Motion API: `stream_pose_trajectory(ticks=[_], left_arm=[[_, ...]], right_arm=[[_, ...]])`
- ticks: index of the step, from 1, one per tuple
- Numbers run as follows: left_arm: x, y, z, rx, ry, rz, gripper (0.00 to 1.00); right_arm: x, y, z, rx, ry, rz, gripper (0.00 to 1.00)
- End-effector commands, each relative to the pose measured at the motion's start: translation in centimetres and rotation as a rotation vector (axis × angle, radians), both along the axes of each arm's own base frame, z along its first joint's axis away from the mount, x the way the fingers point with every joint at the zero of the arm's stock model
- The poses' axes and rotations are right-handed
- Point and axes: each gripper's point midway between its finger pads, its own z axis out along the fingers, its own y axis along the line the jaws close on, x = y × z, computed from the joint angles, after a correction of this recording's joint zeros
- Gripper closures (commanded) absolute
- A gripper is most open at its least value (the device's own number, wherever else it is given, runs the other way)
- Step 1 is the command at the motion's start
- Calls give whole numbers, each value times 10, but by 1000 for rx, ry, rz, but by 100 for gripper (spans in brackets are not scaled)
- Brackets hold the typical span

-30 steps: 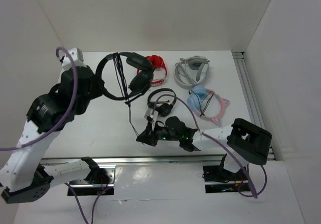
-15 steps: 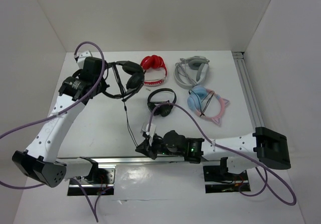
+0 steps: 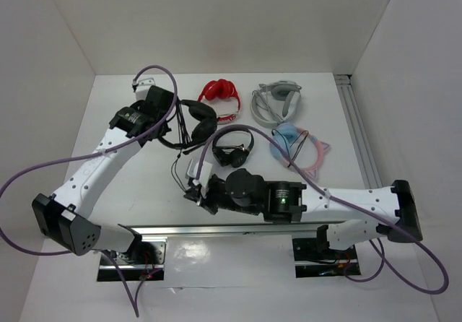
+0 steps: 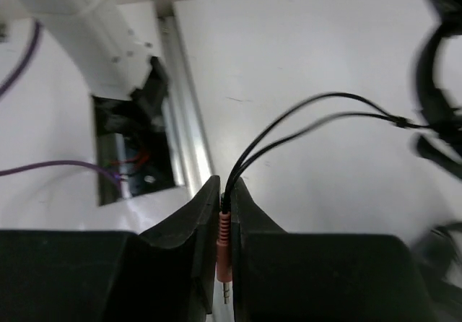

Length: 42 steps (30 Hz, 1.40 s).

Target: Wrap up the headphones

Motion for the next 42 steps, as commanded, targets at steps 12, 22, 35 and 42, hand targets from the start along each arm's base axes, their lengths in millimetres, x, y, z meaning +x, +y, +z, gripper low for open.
stream_pose_trajectory(ticks=[12,22,35,42], left_arm=[[-59,-54,-5,-41,73,-465,100],[-124,-84,-23,41,195,-664,100],[-164,-103,-6,-41,224,-870,100],[-162,-97,16,-72,171,-830,100]], right_arm=[[106,-111,91,-226,-497,-613,100],[157,-142,70,-244,-503,-752,100],[212,-148,28,-263,-337,-694,100],[229,-159,23,-206,-260,-676,77]])
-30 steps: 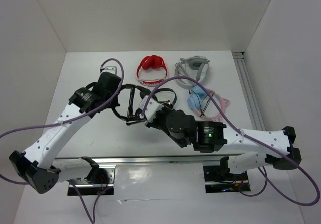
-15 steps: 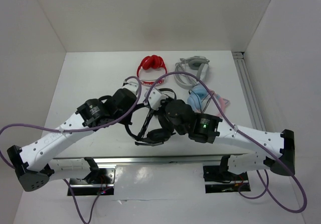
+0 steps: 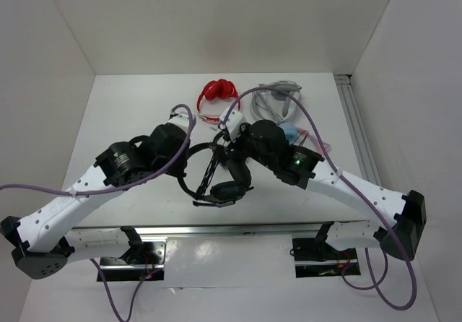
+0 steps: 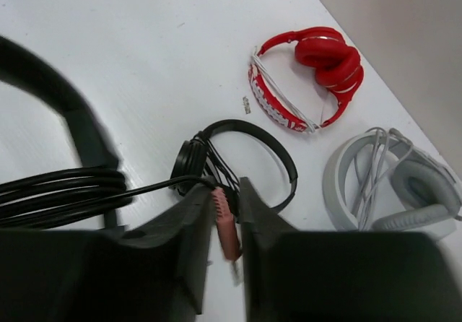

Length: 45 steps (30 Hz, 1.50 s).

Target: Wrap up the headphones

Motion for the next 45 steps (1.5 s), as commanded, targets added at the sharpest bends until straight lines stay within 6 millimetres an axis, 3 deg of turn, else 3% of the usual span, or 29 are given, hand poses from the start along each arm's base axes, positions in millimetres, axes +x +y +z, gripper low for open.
stream_pose_trajectory(ticks=[1,5,8,10,12,13,18,23,27,28,32,38,39,43,45], left_arm=[[-35,11,8,-12,78,-92,100],[-30,13,7,-30,85,-59,100],[-23,9,7,-73,89,-49,100],[-16,12,3,-75,99,-17,100],[-7,12,-2,-70,105,11,100],[-1,13,-4,-76,115,20,100],[16,14,-12,-105,124,21,100],[41,37,-28,-12,128,98,100],[61,42,-41,30,162,186,100],[63,43,-52,58,196,209,100],[86,50,-60,42,212,306,100],[118,73,-52,-83,186,461,100],[124,86,-48,-82,163,519,100],[137,104,-52,-129,169,622,100],[141,113,-58,-119,179,671,100]], right_arm=[[38,-32,29,80,-65,-156,69],[51,-48,18,69,-52,-218,55],[68,-66,22,106,-66,-290,48],[80,-80,15,131,-41,-340,33],[86,-85,21,172,-45,-360,8],[86,-85,20,191,-33,-365,0],[96,-103,25,240,-41,-456,0],[105,-122,39,314,-47,-561,0],[105,-121,51,419,-11,-563,0],[101,-117,48,433,6,-540,0],[81,-98,63,529,58,-408,0],[34,-89,73,625,123,-268,0],[28,-88,72,649,145,-253,0],[-8,-75,62,677,200,-150,0],[-15,-75,47,677,229,-163,0]])
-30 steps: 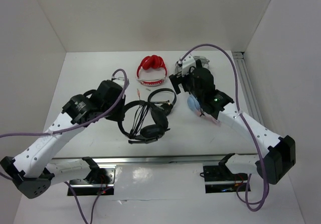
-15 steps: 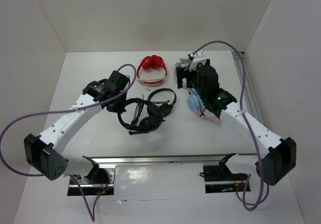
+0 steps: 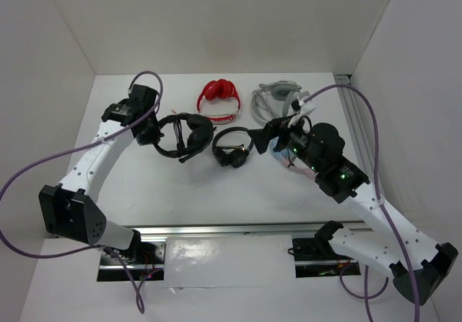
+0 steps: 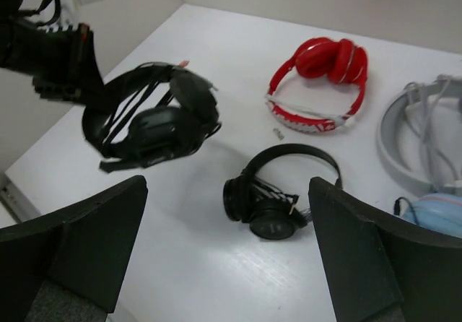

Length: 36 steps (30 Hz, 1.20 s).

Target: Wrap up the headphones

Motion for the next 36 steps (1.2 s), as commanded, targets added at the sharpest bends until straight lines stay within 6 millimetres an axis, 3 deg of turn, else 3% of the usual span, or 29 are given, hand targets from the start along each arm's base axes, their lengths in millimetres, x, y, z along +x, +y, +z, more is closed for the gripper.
stream_pose_trajectory(ticks=[1,5,9,11,14,17,21,22,23,24,25,26,27,28,29,30,36], left_arm=[[28,8,12,-56,-79,112,100],[37,21,11,-71,-93,163,100],[41,35,-10,-55,-74,241,100],[45,40,-23,-98,-47,258,100],[58,50,-22,-139,-63,293,100],[86,57,-15,-138,-102,318,100],[141,72,-4,-95,-156,357,100],[153,76,-27,-86,-112,368,100],[162,82,-33,-58,-112,385,100],[179,87,-24,-63,-145,393,100],[189,90,-30,-43,-143,388,100],[198,92,-58,-26,-96,394,100],[209,99,-55,-22,-109,397,100],[212,101,-63,-7,-90,404,100],[216,108,-85,-1,-54,417,100],[217,117,-90,-4,-46,444,100],[234,127,-118,-72,-32,457,100]], right_arm=[[-18,10,-16,56,53,55,0],[-29,8,-35,36,81,66,0],[-37,2,-46,35,97,65,0],[-41,0,-46,42,89,74,0],[-45,1,-46,66,114,80,0],[-57,10,-52,93,147,155,0],[-62,13,-53,108,126,181,0],[-62,11,-57,106,127,171,0],[-62,11,-57,106,127,171,0],[-64,13,-57,106,128,180,0],[-63,14,-55,106,128,180,0],[-66,17,-55,106,131,206,0],[-66,17,-55,106,131,206,0],[-67,17,-52,107,129,206,0],[-67,16,-54,102,137,206,0],[-70,19,-54,101,138,218,0],[-70,16,-56,89,134,207,0]])
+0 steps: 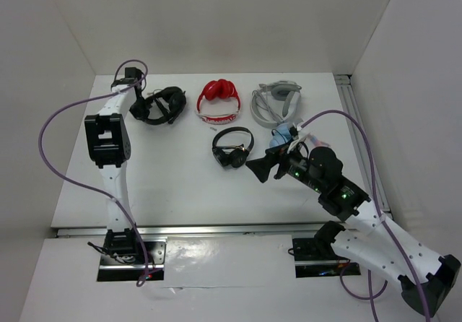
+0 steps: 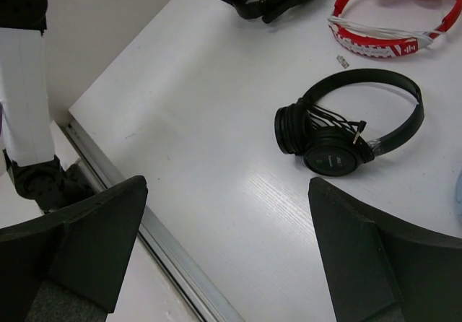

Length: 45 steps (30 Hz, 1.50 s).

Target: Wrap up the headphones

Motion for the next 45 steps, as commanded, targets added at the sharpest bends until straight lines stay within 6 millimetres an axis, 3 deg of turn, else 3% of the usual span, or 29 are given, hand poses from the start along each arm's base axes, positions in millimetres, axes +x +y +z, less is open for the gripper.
stream_pose_trajectory(ticks=[1,2,9,12,16,19,21,24,25,26,28,29,30,32,33,34,35,36,37,39,40,41,43,44,45], left_arm=[[30,6,27,-43,-122,19,100],[32,9,20,-54,-116,23,100],[58,-4,33,-132,-187,-100,95],[59,-6,31,-145,-181,-107,90],[51,-11,18,-170,-147,-114,65],[47,-11,25,-166,-147,-122,20],[40,-6,36,-141,-151,-97,0],[30,-2,56,-127,-169,-36,0],[28,-1,86,-110,-220,-34,0],[22,1,99,-102,-231,-13,0],[3,6,120,-51,-237,65,0],[-8,10,161,-24,-312,91,0],[-24,11,162,6,-302,128,0],[-40,7,192,20,-372,125,0],[-56,-1,229,-7,-457,103,0],[-70,-5,230,-14,-450,83,0],[-80,-9,243,-25,-486,60,0],[-100,-26,280,-53,-577,-2,0],[-116,-34,279,-43,-570,-60,0],[-143,-46,297,-37,-632,-147,0],[-160,-55,285,-53,-610,-214,0],[-192,-64,308,-55,-693,-263,0],[-225,-78,308,-69,-732,-348,0],[-242,-87,287,-94,-697,-388,0],[-273,-95,296,-103,-752,-420,0]], right_arm=[[-5,0,20,38,-49,15,0],[-5,0,16,32,-42,15,0],[-9,-1,13,44,-42,14,0],[-9,-1,3,36,-19,13,0],[-10,-1,8,54,-27,12,0],[-13,-1,6,61,-19,20,0],[-14,0,6,62,-18,29,0],[-17,-2,7,63,-20,29,0],[-18,-3,9,63,-20,29,0],[-19,-4,11,69,-27,29,0],[-15,-9,17,62,-25,-10,0],[-4,-17,14,41,-15,-86,0],[2,-23,13,27,7,-135,0],[14,-32,7,-51,77,-220,0],[22,-40,7,-82,88,-286,0],[23,-41,8,-104,100,-300,0],[25,-44,14,-135,109,-314,0],[26,-46,19,-148,102,-320,0],[26,-49,26,-144,96,-332,0],[22,-55,45,-134,71,-340,0],[22,-58,51,-138,60,-350,0],[18,-62,59,-136,45,-348,0],[10,-69,75,-127,38,-348,0],[4,-69,82,-115,30,-331,0],[2,-71,87,-121,24,-329,0]])
